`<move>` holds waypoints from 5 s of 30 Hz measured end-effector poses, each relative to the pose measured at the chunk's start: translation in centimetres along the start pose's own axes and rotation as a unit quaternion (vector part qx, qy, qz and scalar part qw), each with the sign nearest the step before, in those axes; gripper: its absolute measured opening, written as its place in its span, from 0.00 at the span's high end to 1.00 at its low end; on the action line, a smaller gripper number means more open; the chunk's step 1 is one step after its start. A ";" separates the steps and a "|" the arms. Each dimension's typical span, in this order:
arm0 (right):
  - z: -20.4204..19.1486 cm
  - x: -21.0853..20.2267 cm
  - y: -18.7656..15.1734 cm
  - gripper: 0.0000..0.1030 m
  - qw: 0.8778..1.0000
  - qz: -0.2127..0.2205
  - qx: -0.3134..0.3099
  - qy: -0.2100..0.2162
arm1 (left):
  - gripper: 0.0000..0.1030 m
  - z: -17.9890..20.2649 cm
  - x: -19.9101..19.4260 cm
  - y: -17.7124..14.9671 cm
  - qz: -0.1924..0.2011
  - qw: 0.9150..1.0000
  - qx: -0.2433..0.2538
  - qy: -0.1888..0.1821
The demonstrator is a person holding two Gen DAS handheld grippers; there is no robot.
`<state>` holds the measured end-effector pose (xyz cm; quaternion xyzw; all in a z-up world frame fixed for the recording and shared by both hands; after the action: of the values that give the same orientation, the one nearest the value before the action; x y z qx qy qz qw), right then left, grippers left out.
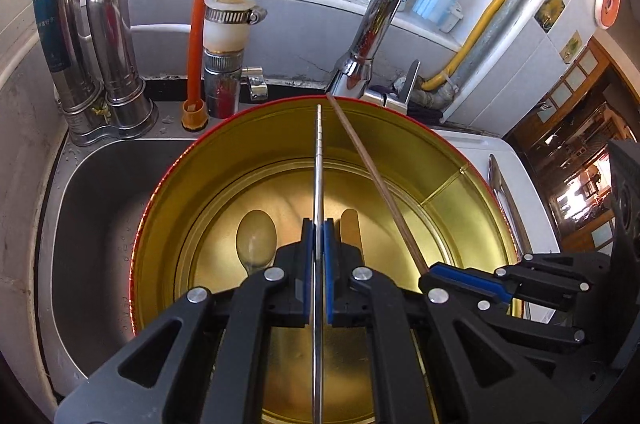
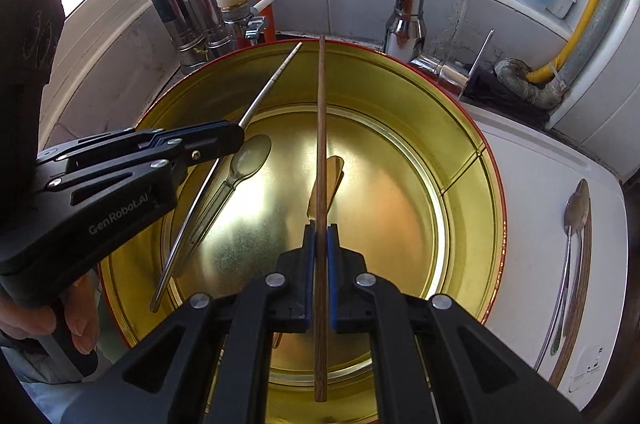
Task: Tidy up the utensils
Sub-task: 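Carry the steel chopstick in the left tool while the right tool carries the wooden chopstick over the tin, then open the left tool to drop the steel chopstick while the right tool drops the wooden one into the tin, then move both open tools back over the utensils on the cutting board, then grasp a thin steel chopstick with the left tool while the right tool grasps a wooden chopstick, then carry the steel chopstick in the left tool while the right tool carries the wooden chopstick over the tin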
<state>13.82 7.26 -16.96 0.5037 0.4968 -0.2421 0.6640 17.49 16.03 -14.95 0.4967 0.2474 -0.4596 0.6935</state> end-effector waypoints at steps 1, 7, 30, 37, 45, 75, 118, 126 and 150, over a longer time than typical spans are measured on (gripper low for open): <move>-0.1 0.2 -0.1 0.94 1.000 -0.003 0.000 0.001 | 0.95 0.0 0.1 0.0 -0.001 1.000 0.000 0.000; -0.6 0.8 -0.3 0.94 1.000 -0.011 0.000 0.003 | 0.95 -0.3 0.2 -0.4 -0.007 1.000 0.004 0.003; 0.9 -1.7 -0.5 0.46 0.998 0.029 0.005 -0.050 | 0.36 -0.7 -3.7 0.4 0.065 0.996 0.033 0.060; 0.6 -2.5 -1.1 0.25 0.998 0.043 0.007 -0.041 | 0.28 -0.4 -4.3 -0.2 0.074 0.995 0.032 0.065; 2.6 -4.8 -2.0 0.14 0.995 0.080 0.023 -0.057 | 0.25 1.3 -5.4 -0.6 0.094 0.994 0.030 0.054; 28.0 -7.7 -17.8 0.11 0.981 0.045 0.155 -0.107 | 0.23 26.3 6.6 -7.0 -0.008 0.990 0.138 0.012; 29.9 -1.7 -17.7 0.12 0.993 -0.026 0.078 -0.082 | 0.23 26.0 16.3 -8.0 -0.121 0.970 0.200 0.069; 28.1 -2.3 -17.0 0.93 0.996 -0.025 0.071 -0.049 | 0.95 26.4 15.1 -8.5 -0.111 0.973 0.197 0.041; 17.5 -10.6 -10.8 0.93 0.994 0.105 0.020 -0.009 | 0.95 21.6 0.1 -4.3 0.030 0.994 0.105 0.015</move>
<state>8.18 -14.62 -12.04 0.5640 0.4304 -0.1848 0.6801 11.25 -4.15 -8.72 0.5808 0.1933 -0.4542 0.6473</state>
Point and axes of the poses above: each gripper's, at about its wrist camera, not at the fingertips, and x roughly the way its jaws point, z to its right, y to its top, the point moved 7 cm from there along x, roughly the way its jaws point, and after that the axes turned 10 degrees about -x, right-handed, at the moved point
